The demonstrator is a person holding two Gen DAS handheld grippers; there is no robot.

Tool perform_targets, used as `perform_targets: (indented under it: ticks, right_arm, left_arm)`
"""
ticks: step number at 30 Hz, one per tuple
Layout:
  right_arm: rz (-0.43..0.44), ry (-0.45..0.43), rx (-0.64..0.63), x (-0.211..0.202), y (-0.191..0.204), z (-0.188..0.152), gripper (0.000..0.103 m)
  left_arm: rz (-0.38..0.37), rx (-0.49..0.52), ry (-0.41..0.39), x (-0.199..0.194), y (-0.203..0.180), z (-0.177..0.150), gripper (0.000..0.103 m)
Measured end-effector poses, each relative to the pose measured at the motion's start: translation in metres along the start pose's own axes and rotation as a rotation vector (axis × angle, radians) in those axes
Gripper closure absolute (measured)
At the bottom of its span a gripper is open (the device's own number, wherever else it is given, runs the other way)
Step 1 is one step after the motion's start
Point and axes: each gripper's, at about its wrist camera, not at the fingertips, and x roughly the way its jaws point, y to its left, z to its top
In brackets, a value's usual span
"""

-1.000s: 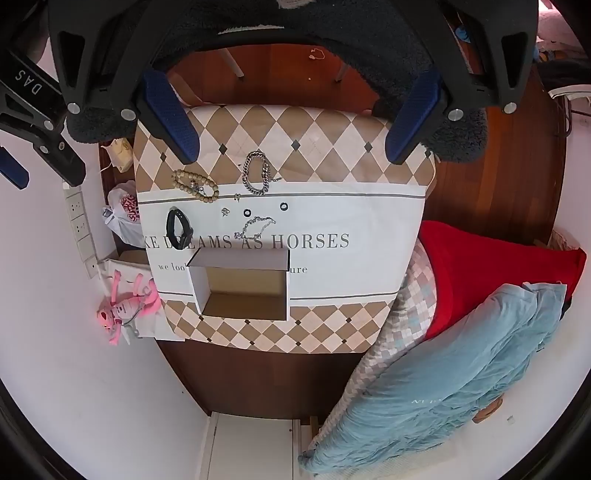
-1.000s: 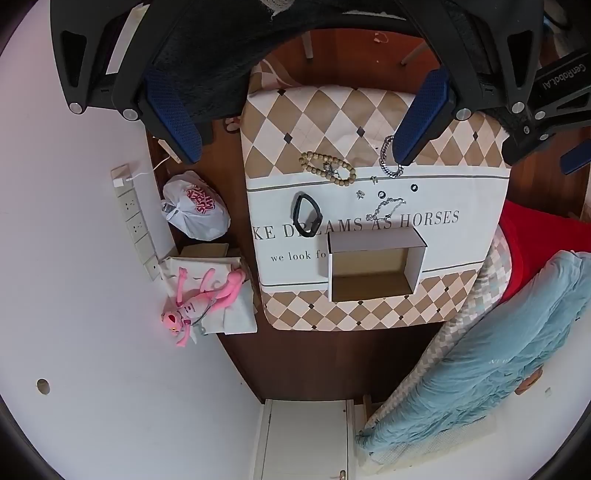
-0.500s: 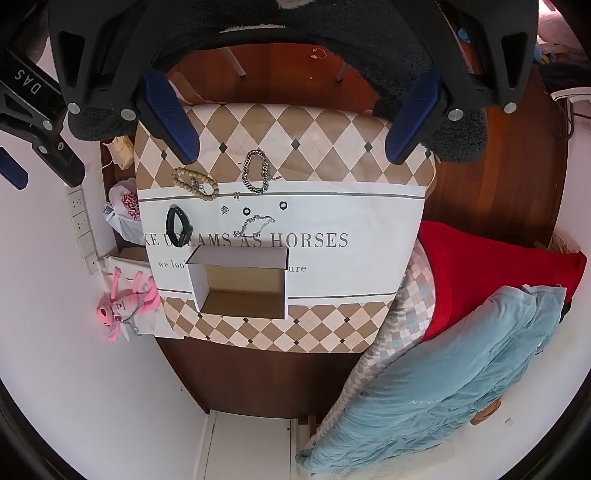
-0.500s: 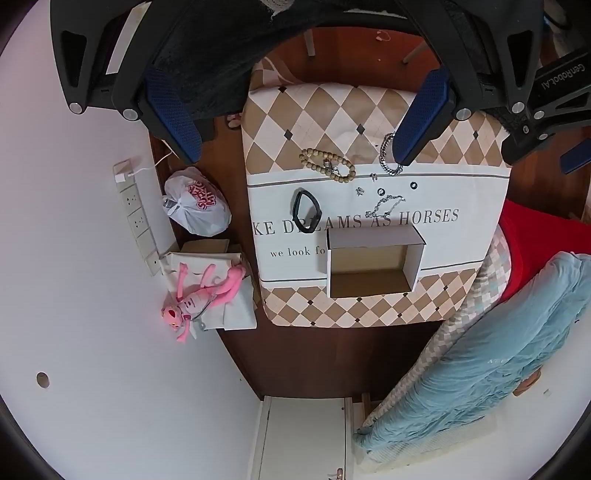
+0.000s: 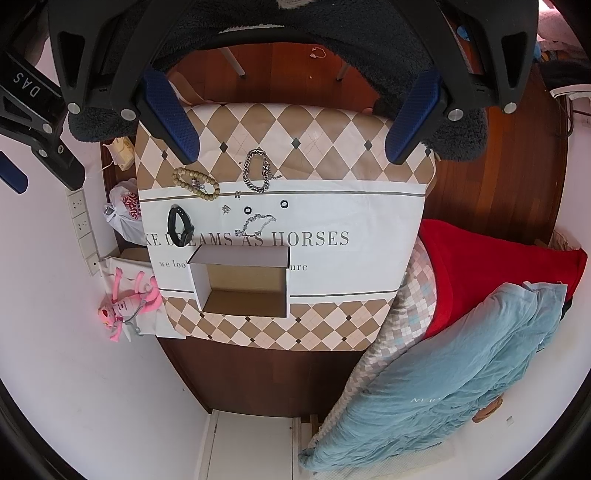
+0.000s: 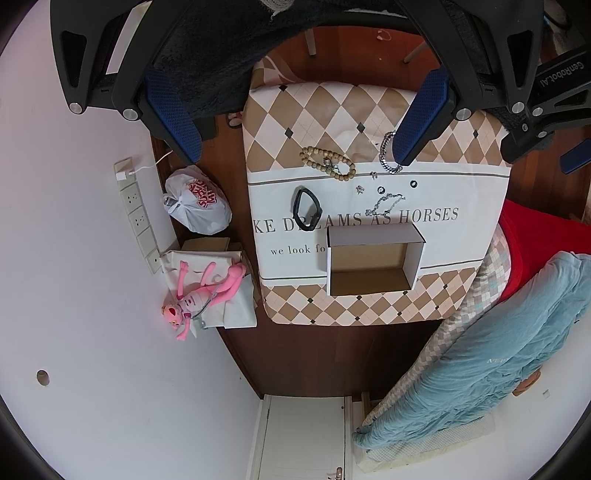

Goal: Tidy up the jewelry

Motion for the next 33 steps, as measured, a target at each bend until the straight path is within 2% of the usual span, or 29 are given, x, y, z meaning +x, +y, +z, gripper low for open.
perform_targets:
  ticks: [10, 13, 17, 19, 21, 23, 25, 29, 33]
  right_arm:
    - [0.010, 0.001, 0.011, 0.002, -0.002, 0.001, 0.000]
    - [0.011, 0.023, 0.033, 0.016, -0.011, 0.011, 0.000]
    - [0.011, 0.083, 0.077, 0.054, -0.024, 0.021, 0.000]
    - [0.000, 0.122, 0.078, 0.085, -0.025, 0.020, 0.001]
    - [0.009, 0.167, 0.085, 0.115, -0.028, 0.017, 0.009]
    - [0.023, 0.223, 0.095, 0.145, -0.031, 0.008, 0.023]
    - [0.041, 0.262, 0.109, 0.173, -0.031, 0.001, 0.028]
    - [0.058, 0.322, 0.129, 0.217, -0.029, -0.022, 0.030]
    - [0.052, 0.368, 0.153, 0.250, -0.026, -0.035, 0.030]
  left_arm:
    - [0.015, 0.000, -0.024, 0.005, 0.001, 0.009, 0.000]
    - [0.038, -0.001, -0.035, 0.019, 0.002, 0.017, 0.000]
    - [0.082, 0.011, -0.013, 0.062, 0.002, 0.028, 0.000]
    - [0.092, 0.032, 0.041, 0.089, 0.000, 0.030, 0.000]
    - [0.097, 0.047, 0.059, 0.110, 0.001, 0.027, 0.001]
    - [0.093, 0.057, 0.110, 0.136, -0.002, 0.023, 0.002]
    - [0.080, 0.057, 0.155, 0.160, -0.003, 0.019, 0.011]
    - [0.029, 0.043, 0.256, 0.198, -0.005, 0.007, 0.024]
    - [-0.005, 0.038, 0.305, 0.221, -0.009, -0.001, 0.028]
